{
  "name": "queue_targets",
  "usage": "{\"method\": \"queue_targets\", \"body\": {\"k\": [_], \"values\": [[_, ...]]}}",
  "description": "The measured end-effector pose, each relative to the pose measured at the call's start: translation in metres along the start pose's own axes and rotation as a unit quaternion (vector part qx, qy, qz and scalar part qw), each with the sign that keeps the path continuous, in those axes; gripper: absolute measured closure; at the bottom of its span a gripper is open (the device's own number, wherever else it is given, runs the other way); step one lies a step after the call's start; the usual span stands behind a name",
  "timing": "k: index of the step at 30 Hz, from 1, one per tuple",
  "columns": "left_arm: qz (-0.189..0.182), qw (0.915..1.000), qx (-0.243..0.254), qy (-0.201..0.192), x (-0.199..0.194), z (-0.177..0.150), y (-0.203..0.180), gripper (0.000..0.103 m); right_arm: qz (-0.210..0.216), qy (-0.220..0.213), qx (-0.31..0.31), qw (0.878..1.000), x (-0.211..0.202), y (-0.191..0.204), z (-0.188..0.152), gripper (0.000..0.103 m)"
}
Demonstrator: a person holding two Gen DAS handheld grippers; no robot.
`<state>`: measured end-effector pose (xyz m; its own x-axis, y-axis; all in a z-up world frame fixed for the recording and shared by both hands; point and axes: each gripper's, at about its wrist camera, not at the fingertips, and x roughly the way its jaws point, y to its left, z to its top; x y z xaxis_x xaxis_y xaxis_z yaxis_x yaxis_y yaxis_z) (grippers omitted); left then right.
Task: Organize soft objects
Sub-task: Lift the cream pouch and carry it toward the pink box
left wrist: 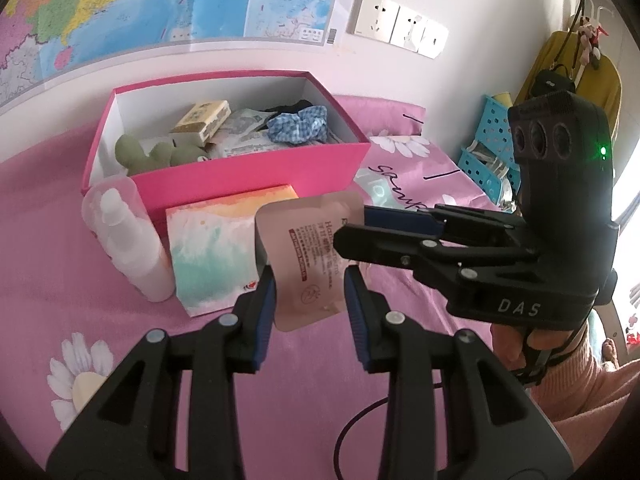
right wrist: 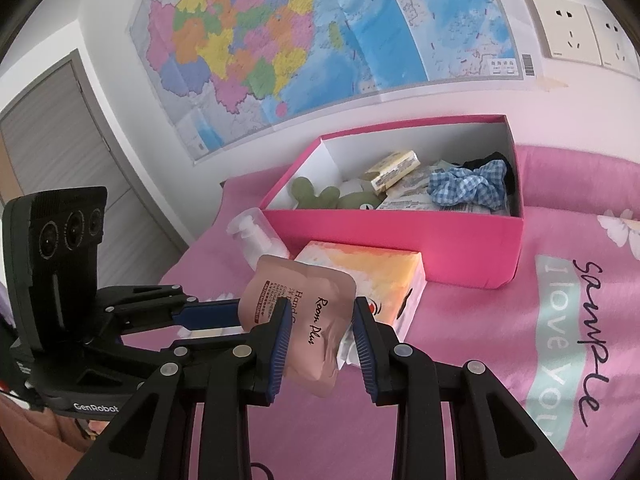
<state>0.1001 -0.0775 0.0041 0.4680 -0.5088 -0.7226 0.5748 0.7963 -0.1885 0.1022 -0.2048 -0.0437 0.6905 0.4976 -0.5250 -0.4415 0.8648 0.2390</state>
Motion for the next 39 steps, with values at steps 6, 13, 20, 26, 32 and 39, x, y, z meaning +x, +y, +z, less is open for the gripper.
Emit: {"method": "queue_targets", "body": {"k": [6, 13, 20, 26, 32, 39], "values": [[0.001, 1.0000, 0.000, -0.003, 0.000, 0.005, 0.000, 0.067, -0.003, -0.002, -0.001, 1.000, 0.001, -0.001, 0.003, 0.071], [0.006, 0.9999, 0.003, -0.009, 0.001, 0.011, 0.001, 0.067, -0.006, -0.007, -0.005, 1.000, 0.001, -0.004, 0.009, 0.071], [0.004, 0.9999, 0.001, -0.011, 0.004, 0.015, 0.002, 0.067, -0.009, -0.009, -0.005, 1.000, 0.002, -0.006, 0.013, 0.071], [0.006, 0.9999, 0.002, -0.014, 0.004, 0.019, 0.002, 0.067, -0.012, -0.011, -0.005, 1.000, 0.003, -0.006, 0.016, 0.071], [0.008, 0.9998, 0.003, -0.017, 0.003, 0.024, 0.002, 0.067, -0.013, -0.016, -0.007, 1.000, 0.003, -0.008, 0.021, 0.071], [0.009, 0.9998, 0.002, -0.019, 0.004, 0.026, 0.004, 0.067, -0.015, -0.018, -0.009, 1.000, 0.003, -0.008, 0.025, 0.071]]}}
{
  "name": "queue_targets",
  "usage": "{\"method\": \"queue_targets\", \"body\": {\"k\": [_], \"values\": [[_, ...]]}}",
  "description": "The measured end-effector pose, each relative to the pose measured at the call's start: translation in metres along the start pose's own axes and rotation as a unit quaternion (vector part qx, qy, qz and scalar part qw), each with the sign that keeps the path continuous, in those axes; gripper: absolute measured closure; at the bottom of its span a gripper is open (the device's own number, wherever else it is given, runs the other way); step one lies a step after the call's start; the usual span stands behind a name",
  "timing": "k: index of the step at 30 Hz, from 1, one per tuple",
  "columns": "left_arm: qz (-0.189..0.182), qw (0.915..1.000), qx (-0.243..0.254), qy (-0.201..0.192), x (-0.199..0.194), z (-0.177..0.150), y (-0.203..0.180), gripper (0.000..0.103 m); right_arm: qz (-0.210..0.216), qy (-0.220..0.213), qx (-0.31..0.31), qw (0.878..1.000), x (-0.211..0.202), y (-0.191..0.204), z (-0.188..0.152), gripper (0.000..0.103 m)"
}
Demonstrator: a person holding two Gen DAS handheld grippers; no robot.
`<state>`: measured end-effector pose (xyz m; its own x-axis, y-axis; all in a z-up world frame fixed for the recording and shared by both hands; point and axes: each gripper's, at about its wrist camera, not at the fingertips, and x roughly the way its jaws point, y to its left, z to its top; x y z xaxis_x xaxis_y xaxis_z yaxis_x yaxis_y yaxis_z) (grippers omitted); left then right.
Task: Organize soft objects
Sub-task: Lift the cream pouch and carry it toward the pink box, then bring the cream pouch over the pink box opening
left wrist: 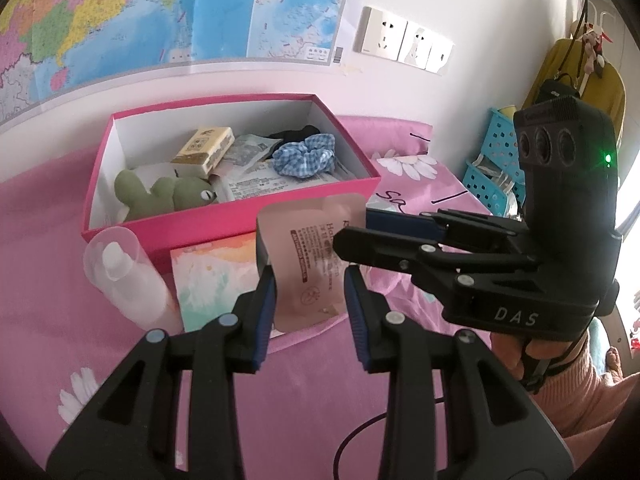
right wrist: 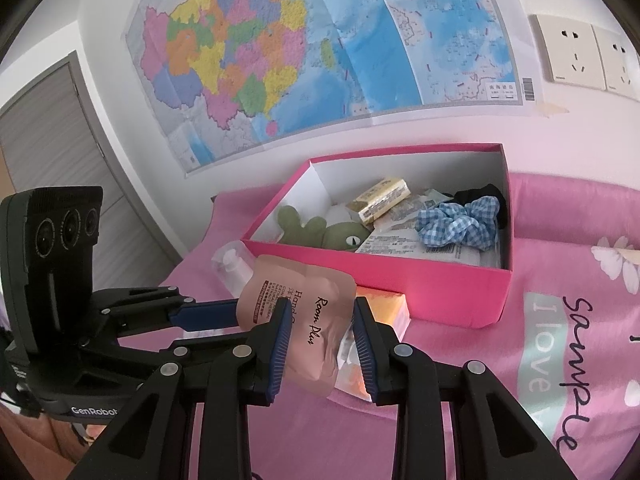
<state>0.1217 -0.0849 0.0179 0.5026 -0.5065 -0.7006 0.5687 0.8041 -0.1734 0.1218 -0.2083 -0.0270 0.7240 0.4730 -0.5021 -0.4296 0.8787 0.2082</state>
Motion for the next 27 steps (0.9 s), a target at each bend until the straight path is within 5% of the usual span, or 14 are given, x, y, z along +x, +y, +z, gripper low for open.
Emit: {"method": "queue_targets", "body": {"k": [27], "values": [[0.000, 1.0000, -0.003, -0.005, 0.004, 0.014, 0.005, 0.067, -0.008, -0.007, -0.001, 1.000, 0.005, -0.005, 0.015, 0.071]]}}
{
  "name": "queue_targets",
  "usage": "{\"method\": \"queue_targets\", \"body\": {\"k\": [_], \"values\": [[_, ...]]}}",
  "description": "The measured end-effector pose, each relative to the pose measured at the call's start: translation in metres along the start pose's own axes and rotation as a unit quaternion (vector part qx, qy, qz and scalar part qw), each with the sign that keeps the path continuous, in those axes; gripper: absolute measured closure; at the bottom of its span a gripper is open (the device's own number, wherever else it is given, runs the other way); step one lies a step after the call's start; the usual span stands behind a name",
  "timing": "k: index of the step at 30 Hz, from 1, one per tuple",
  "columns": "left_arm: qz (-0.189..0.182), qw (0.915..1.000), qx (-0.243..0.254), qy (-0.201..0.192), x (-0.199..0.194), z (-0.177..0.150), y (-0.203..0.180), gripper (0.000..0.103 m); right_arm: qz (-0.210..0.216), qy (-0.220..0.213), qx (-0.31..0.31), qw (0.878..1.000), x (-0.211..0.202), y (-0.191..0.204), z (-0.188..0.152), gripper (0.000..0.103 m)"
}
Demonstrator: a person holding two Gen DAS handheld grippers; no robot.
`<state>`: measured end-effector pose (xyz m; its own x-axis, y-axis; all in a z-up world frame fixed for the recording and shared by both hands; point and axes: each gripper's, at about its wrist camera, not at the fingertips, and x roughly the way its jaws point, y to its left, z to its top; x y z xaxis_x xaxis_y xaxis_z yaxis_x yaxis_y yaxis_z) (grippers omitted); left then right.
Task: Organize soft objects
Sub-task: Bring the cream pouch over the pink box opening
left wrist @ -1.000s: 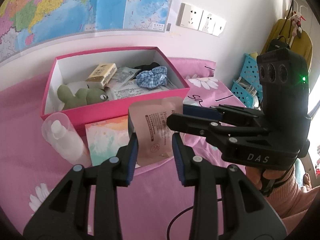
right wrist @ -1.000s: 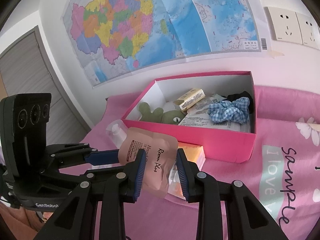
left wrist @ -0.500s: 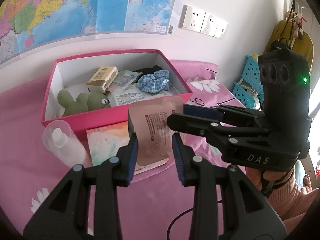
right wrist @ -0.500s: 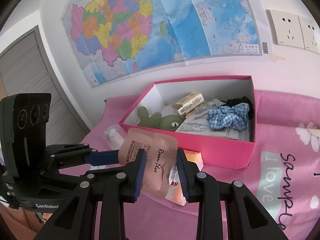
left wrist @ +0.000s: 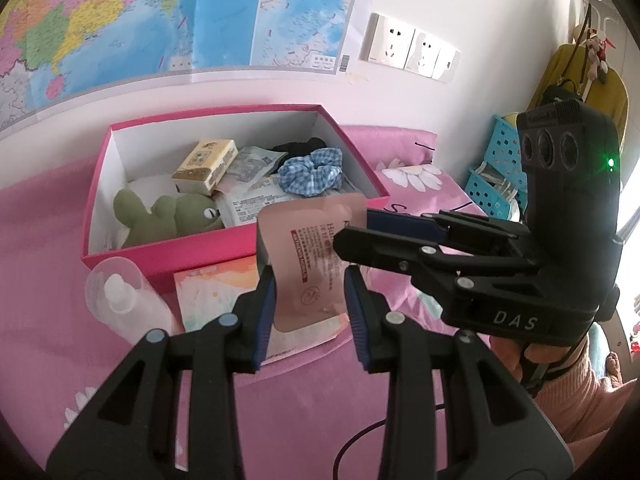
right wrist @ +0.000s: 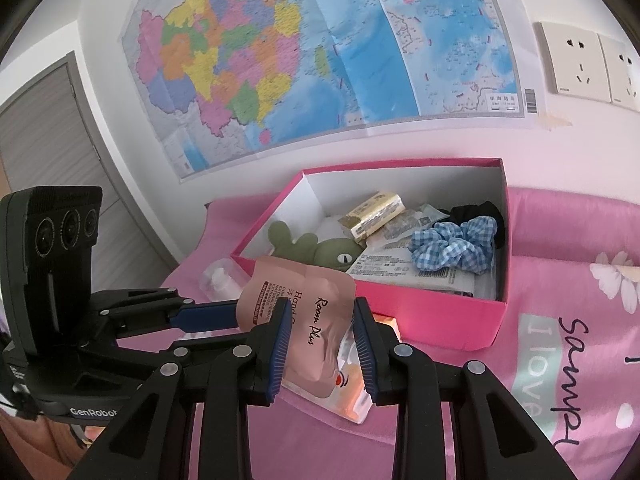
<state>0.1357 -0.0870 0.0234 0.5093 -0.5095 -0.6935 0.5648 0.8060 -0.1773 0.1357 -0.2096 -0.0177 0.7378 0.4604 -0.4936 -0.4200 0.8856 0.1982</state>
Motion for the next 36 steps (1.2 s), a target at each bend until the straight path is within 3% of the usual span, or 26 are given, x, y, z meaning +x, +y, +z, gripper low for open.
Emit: {"method": "queue_targets", "body": {"k": [36], "values": [[0.010, 0.9999, -0.006, -0.010, 0.008, 0.026, 0.012, 0.067, -0.004, -0.014, -0.014, 1.000, 0.010, -0.004, 0.029, 0.071]]}}
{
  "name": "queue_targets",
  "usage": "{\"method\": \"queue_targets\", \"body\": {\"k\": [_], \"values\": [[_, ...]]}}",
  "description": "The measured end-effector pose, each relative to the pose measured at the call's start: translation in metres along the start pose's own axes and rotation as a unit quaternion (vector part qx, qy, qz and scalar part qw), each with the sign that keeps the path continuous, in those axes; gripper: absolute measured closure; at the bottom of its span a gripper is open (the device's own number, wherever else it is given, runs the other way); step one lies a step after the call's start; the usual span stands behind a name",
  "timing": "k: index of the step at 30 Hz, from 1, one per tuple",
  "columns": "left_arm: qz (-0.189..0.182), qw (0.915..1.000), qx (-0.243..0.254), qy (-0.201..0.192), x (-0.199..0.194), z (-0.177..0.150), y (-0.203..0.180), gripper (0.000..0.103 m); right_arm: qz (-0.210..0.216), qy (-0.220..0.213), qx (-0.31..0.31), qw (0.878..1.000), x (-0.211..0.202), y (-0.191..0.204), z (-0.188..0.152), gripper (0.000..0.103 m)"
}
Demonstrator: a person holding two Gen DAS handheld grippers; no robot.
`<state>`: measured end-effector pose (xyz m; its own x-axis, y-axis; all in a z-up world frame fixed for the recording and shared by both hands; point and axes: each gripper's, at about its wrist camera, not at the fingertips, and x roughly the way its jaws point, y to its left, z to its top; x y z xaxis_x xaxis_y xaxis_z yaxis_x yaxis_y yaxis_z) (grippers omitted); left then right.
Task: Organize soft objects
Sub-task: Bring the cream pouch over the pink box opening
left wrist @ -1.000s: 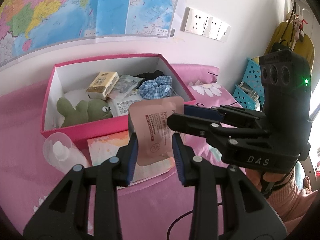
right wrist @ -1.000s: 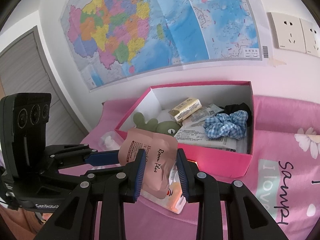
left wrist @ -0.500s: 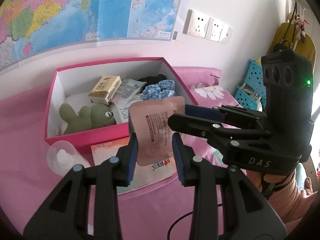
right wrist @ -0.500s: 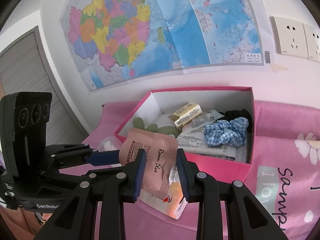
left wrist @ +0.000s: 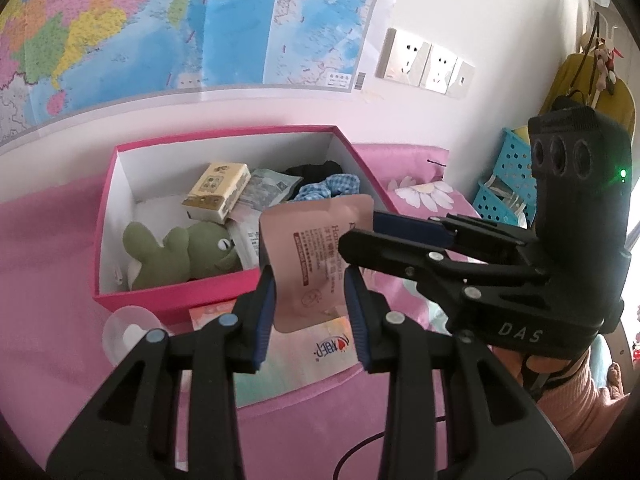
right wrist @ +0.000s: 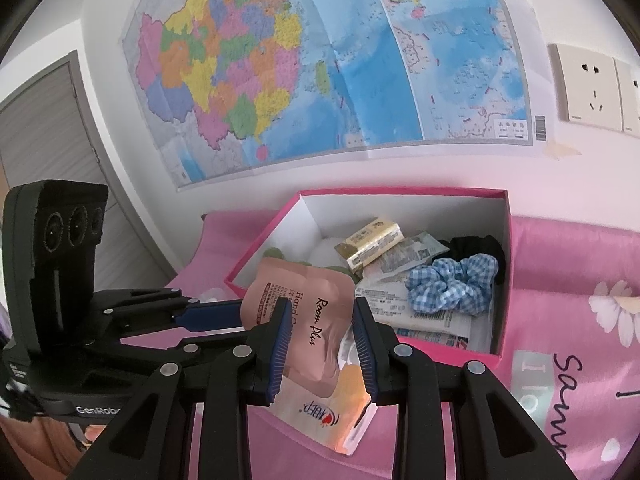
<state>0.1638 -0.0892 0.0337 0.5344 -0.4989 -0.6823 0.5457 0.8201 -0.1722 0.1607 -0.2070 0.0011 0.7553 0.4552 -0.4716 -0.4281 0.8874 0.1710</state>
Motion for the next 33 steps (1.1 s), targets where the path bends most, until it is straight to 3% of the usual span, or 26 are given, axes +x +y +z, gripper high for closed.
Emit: {"method": "queue_targets", "body": {"k": [33], "values": [[0.009, 0.9999, -0.006, -0.005, 0.007, 0.022, 0.018, 0.067, -0.003, -0.001, -0.006, 1.000, 0.017, -0.003, 0.022, 0.072]]}}
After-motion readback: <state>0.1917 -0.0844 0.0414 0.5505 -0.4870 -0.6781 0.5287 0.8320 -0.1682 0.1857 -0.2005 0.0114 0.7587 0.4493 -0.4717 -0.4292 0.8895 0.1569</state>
